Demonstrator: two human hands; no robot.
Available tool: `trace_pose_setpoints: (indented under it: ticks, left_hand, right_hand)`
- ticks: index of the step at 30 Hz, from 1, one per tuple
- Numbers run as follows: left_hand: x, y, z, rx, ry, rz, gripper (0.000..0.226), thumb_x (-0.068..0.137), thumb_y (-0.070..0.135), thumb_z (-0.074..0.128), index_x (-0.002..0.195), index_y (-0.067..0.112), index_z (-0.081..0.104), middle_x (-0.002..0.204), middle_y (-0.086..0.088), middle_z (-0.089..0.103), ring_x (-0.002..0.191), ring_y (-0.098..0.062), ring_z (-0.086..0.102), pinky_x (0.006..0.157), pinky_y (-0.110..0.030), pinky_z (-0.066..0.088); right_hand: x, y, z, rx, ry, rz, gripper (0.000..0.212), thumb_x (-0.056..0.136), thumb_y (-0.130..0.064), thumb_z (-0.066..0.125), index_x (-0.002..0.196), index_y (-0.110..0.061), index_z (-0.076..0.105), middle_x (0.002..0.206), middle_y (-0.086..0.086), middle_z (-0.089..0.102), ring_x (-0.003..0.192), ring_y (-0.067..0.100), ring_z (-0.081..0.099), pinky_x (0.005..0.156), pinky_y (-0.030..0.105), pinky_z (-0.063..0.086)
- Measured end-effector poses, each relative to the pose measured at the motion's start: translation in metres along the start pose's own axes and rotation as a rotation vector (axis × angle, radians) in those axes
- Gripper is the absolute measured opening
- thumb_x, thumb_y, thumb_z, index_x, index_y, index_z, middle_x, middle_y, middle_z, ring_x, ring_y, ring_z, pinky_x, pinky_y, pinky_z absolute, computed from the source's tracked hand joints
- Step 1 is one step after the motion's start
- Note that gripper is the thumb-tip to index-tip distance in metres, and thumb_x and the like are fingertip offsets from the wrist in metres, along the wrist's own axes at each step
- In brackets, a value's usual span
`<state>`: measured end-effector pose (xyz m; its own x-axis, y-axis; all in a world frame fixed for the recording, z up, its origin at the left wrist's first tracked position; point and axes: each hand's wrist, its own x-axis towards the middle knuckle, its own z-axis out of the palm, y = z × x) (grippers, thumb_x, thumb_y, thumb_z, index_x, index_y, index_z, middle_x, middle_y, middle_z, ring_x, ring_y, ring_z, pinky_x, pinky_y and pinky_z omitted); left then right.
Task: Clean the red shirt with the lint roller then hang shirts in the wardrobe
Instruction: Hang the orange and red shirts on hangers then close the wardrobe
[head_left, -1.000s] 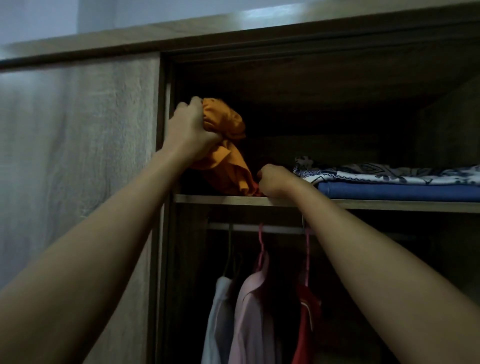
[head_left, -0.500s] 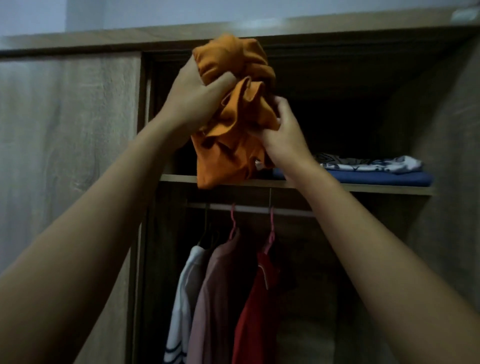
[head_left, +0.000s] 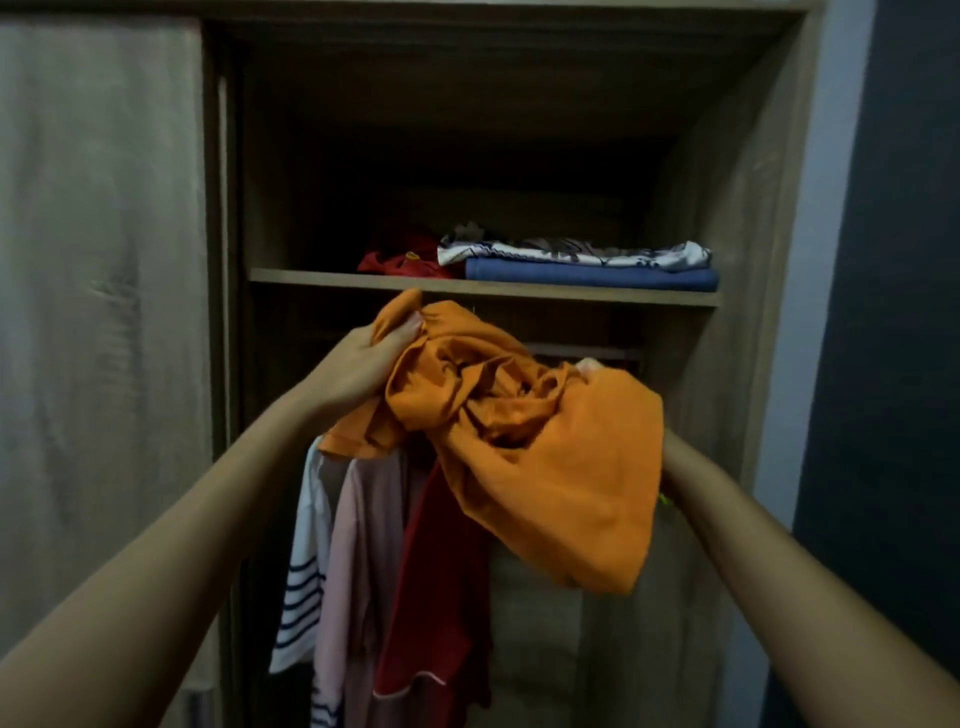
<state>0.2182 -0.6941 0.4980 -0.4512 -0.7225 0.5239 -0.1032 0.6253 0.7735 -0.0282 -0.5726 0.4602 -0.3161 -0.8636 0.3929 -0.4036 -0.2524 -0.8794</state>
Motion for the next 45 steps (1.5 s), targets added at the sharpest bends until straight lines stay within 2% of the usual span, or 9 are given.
trace_pose_setpoints:
  ticks: [8, 14, 18, 22, 27, 30, 34, 41, 45]
  left_hand:
    - [-0.011, -0.035, 0.037, -0.029, -0.245, 0.005, 0.015, 0.098, 0.028, 0.048, 0.109, 0.035, 0.055, 0.101, 0.006, 0.057, 0.092, -0.007, 0.055, 0.083, -0.022, 0.043]
    - [-0.013, -0.051, 0.063, -0.037, -0.331, -0.007, 0.029, 0.1, 0.028, 0.045, 0.128, 0.037, 0.045, 0.103, 0.021, 0.052, 0.086, 0.023, 0.052, 0.075, 0.004, 0.039]
    - [-0.01, -0.065, 0.073, -0.053, -0.38, -0.071, 0.04, 0.098, 0.033, 0.046, 0.138, 0.033, 0.044, 0.127, 0.008, 0.053, 0.118, -0.008, 0.051, 0.107, -0.029, 0.038]
    - [-0.006, -0.077, 0.077, -0.105, -0.317, -0.165, 0.039, 0.099, 0.03, 0.044, 0.139, 0.033, 0.041, 0.11, 0.013, 0.055, 0.1, -0.004, 0.052, 0.087, -0.022, 0.041]
    - [0.001, -0.095, 0.079, -0.155, -0.276, -0.252, 0.041, 0.099, 0.027, 0.045, 0.14, 0.022, 0.043, 0.12, 0.006, 0.056, 0.11, -0.011, 0.053, 0.102, -0.029, 0.038]
    - [-0.001, -0.1, 0.077, -0.221, -0.276, -0.272, 0.036, 0.098, 0.026, 0.047, 0.133, 0.022, 0.05, 0.115, 0.005, 0.062, 0.105, -0.011, 0.057, 0.1, -0.03, 0.041]
    - [0.004, -0.106, 0.062, -0.173, -0.262, -0.29, 0.034, 0.088, 0.032, 0.054, 0.119, 0.023, 0.063, 0.102, 0.001, 0.069, 0.106, -0.019, 0.061, 0.105, -0.036, 0.042]
    - [0.003, -0.103, 0.037, 0.007, -0.386, -0.149, 0.041, 0.088, 0.066, 0.045, 0.08, 0.031, 0.066, 0.081, 0.008, 0.069, 0.086, -0.01, 0.064, 0.092, -0.032, 0.048]
    - [0.005, -0.102, 0.026, 0.073, -0.401, -0.087, 0.04, 0.084, 0.069, 0.049, 0.084, 0.033, 0.066, 0.078, 0.01, 0.068, 0.082, -0.009, 0.066, 0.087, -0.031, 0.05]
  right_hand:
    - [-0.021, 0.067, 0.005, -0.51, -0.333, -0.017, 0.022, 0.076, -0.008, 0.066, 0.081, -0.023, 0.051, 0.081, -0.011, 0.055, 0.068, -0.006, 0.046, 0.066, 0.018, 0.042]
    - [-0.016, 0.07, 0.033, -0.305, -0.31, 0.129, 0.06, 0.069, -0.014, 0.063, 0.122, -0.032, 0.043, 0.114, 0.0, 0.056, 0.083, 0.007, 0.058, 0.07, 0.026, 0.051]
    - [-0.015, 0.07, 0.052, -0.19, -0.381, 0.102, 0.089, 0.082, -0.025, 0.072, 0.148, -0.04, 0.014, 0.136, -0.013, 0.04, 0.11, -0.01, 0.047, 0.084, 0.008, 0.044]
    - [-0.019, 0.083, 0.066, -0.18, -0.35, 0.047, 0.102, 0.07, -0.054, 0.076, 0.148, -0.044, 0.011, 0.153, -0.012, 0.026, 0.134, 0.003, 0.035, 0.106, 0.023, 0.036]
    - [-0.037, 0.094, 0.087, -0.106, -0.11, -0.12, 0.083, 0.066, -0.064, 0.066, 0.139, -0.049, 0.031, 0.14, -0.016, 0.043, 0.127, 0.002, 0.045, 0.102, 0.027, 0.043]
    - [-0.037, 0.096, 0.1, -0.197, -0.069, -0.224, 0.066, 0.076, -0.048, 0.071, 0.135, -0.042, 0.041, 0.13, -0.023, 0.051, 0.12, -0.007, 0.049, 0.096, 0.012, 0.042]
    - [-0.02, 0.1, 0.096, -0.204, 0.036, -0.203, 0.018, 0.096, -0.027, 0.054, 0.108, -0.031, 0.066, 0.099, -0.013, 0.069, 0.094, 0.002, 0.064, 0.078, 0.023, 0.05]
    - [-0.005, 0.081, 0.091, -0.139, -0.028, -0.134, 0.028, 0.096, -0.04, 0.048, 0.1, -0.025, 0.072, 0.087, -0.007, 0.072, 0.08, 0.003, 0.064, 0.074, 0.024, 0.048]
    - [0.002, 0.066, 0.09, -0.108, -0.008, -0.117, 0.026, 0.098, -0.033, 0.047, 0.093, -0.034, 0.073, 0.083, -0.013, 0.073, 0.076, -0.004, 0.062, 0.069, 0.017, 0.047]
